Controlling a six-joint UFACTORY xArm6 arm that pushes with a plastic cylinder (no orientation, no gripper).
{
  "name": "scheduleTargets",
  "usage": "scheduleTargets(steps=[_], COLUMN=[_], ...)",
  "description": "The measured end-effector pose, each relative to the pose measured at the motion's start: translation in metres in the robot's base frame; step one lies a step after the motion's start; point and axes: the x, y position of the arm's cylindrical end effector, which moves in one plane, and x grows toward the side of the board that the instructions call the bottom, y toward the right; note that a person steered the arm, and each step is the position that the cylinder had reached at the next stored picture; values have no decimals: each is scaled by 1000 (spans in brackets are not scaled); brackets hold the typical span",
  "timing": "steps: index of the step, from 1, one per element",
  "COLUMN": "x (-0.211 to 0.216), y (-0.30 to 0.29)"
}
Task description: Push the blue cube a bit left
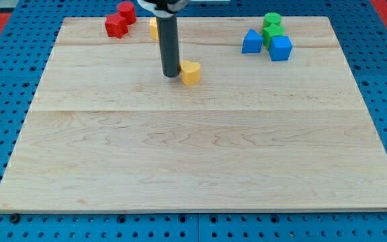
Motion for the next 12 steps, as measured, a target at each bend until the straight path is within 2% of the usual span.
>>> scheduleTargets(steps=[1, 3, 5, 8, 9, 10, 11, 12], x=[4, 78, 81, 80, 77, 36, 20, -8], y=[32, 53, 110, 114, 128, 199, 247, 266])
